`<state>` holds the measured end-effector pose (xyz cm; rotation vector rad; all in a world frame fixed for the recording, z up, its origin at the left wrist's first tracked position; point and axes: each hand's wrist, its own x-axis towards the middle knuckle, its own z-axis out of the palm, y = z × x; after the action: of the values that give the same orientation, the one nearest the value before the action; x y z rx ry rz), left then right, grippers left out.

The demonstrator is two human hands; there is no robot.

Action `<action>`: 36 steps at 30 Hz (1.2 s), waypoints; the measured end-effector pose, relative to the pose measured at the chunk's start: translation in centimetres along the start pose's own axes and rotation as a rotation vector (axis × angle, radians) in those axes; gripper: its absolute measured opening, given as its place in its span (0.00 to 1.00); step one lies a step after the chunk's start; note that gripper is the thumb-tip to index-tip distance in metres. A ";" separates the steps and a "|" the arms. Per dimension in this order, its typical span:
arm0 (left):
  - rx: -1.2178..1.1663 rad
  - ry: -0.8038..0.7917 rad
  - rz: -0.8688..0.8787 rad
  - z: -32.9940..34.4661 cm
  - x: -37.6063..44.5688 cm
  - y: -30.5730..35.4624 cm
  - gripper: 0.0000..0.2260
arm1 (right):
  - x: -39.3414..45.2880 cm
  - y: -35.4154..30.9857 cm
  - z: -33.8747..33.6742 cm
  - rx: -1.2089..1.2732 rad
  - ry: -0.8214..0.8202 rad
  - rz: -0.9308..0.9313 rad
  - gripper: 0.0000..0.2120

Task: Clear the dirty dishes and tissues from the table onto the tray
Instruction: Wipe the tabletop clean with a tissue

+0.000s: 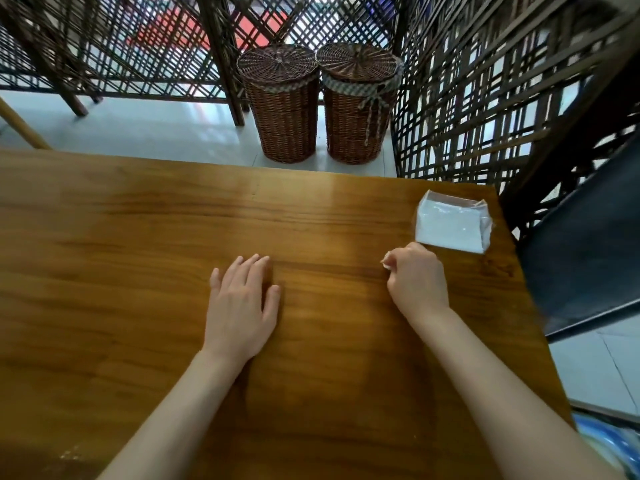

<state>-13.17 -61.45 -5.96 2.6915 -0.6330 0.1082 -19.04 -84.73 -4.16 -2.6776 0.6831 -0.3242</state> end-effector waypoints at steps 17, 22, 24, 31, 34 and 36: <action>-0.038 -0.047 0.175 -1.6 -10.5 14.7 0.28 | -16.1 12.1 -8.5 0.191 0.011 -0.074 0.05; -0.071 -0.074 0.248 0.0 -14.2 21.9 0.29 | -20.9 19.4 -12.6 0.134 0.074 0.010 0.08; -0.086 -0.081 0.276 1.0 -15.9 24.8 0.29 | -22.6 22.1 -14.0 0.149 0.073 0.041 0.08; -0.108 -0.114 0.315 4.7 -21.1 33.5 0.29 | -28.0 31.2 -17.0 0.112 0.007 0.138 0.06; -0.113 -0.126 0.312 6.6 -23.1 36.6 0.29 | -30.4 34.8 -17.7 0.111 -0.038 0.155 0.05; -0.125 -0.146 0.318 7.9 -24.4 38.5 0.30 | -31.9 37.1 -17.7 0.119 -0.062 0.185 0.05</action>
<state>-52.17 -86.18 -4.10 2.4747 -1.0733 -0.0445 -67.17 -104.25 -6.87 -2.4788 0.8576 -0.2245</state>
